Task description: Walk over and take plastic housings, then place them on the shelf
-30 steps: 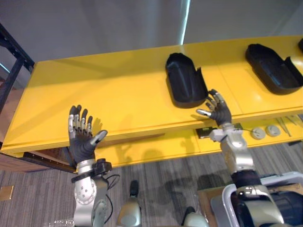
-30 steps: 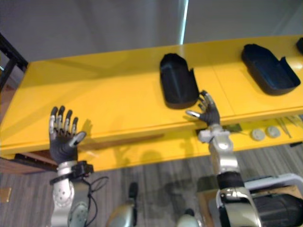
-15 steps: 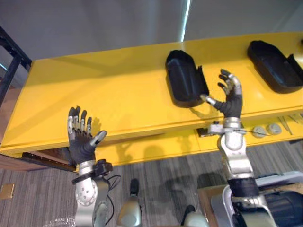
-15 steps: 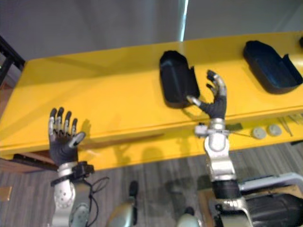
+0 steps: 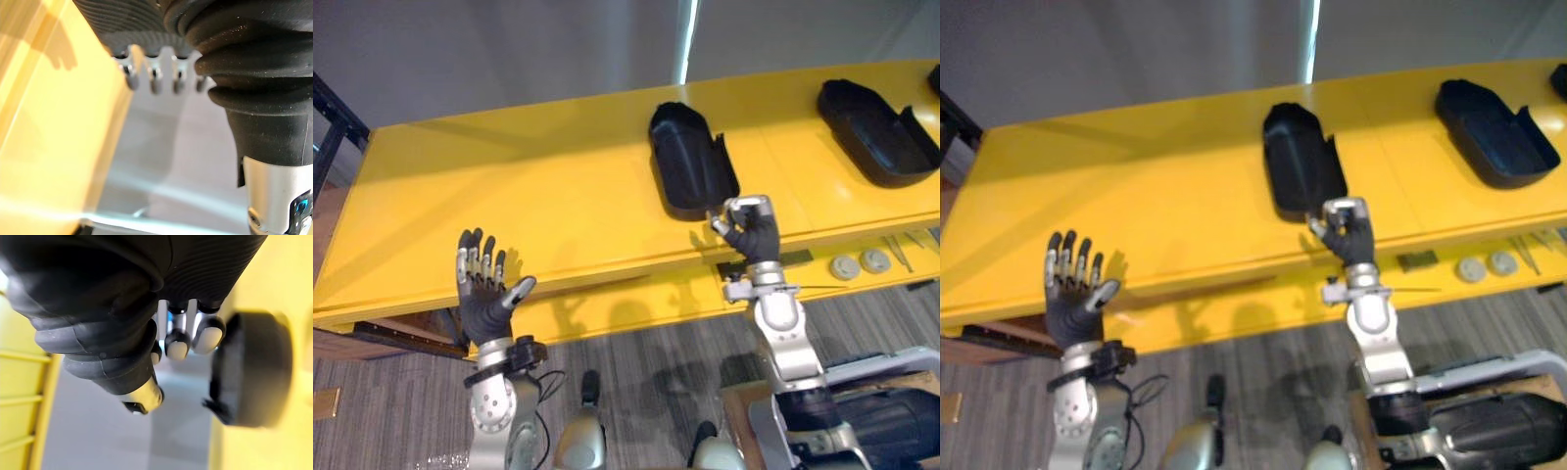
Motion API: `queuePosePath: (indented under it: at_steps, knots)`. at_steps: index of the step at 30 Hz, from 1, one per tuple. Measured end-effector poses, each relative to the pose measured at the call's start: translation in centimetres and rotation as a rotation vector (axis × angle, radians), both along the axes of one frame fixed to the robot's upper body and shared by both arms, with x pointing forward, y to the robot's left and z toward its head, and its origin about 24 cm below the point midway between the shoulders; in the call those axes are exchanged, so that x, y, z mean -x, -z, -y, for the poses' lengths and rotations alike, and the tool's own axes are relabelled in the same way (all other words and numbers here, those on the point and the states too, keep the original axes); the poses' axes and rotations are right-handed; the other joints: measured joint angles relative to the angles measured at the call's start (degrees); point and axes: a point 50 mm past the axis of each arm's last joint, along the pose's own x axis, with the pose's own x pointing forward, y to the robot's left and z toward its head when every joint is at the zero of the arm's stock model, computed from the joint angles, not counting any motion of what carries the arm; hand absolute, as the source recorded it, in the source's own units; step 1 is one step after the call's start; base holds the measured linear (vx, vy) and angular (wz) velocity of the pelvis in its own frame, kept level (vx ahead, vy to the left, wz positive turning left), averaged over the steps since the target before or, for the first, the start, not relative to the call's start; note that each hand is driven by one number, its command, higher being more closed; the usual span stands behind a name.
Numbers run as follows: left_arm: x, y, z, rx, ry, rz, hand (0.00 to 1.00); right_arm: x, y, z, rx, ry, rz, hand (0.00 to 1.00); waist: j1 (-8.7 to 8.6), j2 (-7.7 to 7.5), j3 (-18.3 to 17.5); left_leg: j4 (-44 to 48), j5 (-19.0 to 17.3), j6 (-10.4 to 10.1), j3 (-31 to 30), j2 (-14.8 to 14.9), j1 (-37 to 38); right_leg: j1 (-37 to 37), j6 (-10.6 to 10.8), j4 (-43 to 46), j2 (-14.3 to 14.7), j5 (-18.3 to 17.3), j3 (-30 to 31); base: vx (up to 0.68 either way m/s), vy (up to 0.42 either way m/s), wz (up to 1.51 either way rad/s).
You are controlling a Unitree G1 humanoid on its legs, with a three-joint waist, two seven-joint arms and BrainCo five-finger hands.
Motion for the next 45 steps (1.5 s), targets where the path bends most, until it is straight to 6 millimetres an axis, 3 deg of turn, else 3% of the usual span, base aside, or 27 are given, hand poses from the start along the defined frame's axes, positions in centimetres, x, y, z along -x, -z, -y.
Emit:
queuePosePath:
  at_steps: [8,24,27,32,37,45]
  knots:
    - [0.0,-0.1,0.0,-0.003,0.003,0.006,0.0,-1.2,3.6,0.3,-0.002,0.005,-0.184,1.0,0.35,-0.05,0.0,0.0,0.1,-0.1,-0.3,0.0,0.0,0.2,0.1,0.2,0.0,0.0,-0.4,0.0,0.0,0.0]
    - [0.0,-0.2,0.0,-0.004,0.005,0.008,0.0,-3.4,3.8,0.7,-0.011,0.066,-0.199,1.0,0.32,-0.14,-0.1,-0.1,0.2,-0.1,-1.9,-0.1,0.0,0.9,0.0,0.3,0.0,-0.2,-1.9,-0.02,-0.01,0.04]
    - [0.0,-0.3,0.0,-0.003,0.007,0.012,0.0,-4.2,3.4,1.0,-0.027,0.081,-0.202,1.0,0.23,-0.03,-0.1,-0.1,0.1,-0.2,-2.0,0.0,-0.8,0.8,0.1,0.3,0.2,-0.3,-3.0,-0.06,-0.021,0.16]
    - [0.0,-0.2,0.0,-0.002,0.006,0.01,0.0,-5.5,2.4,1.0,-0.02,0.084,-0.198,1.0,1.94,0.14,0.0,0.0,0.7,0.1,-2.0,-0.2,-1.0,0.8,-0.1,0.2,0.0,-0.1,-3.1,0.0,-0.022,0.04]
    - [-0.1,-0.3,0.0,0.002,0.01,0.016,0.0,-6.4,1.6,1.0,-0.018,0.091,-0.191,1.0,1.92,0.18,0.0,0.2,1.4,0.1,-1.9,-0.8,-0.9,0.9,0.4,1.1,-0.7,-0.3,-3.1,0.05,-0.036,0.03]
    - [-0.3,-0.6,0.2,0.006,0.016,0.031,0.0,-7.6,0.6,1.4,-0.007,0.107,-0.182,1.0,1.99,1.61,0.8,0.0,1.4,-0.1,-2.3,-0.9,-0.8,0.0,0.1,3.3,-1.2,-2.1,-3.2,-0.03,-0.028,0.02]
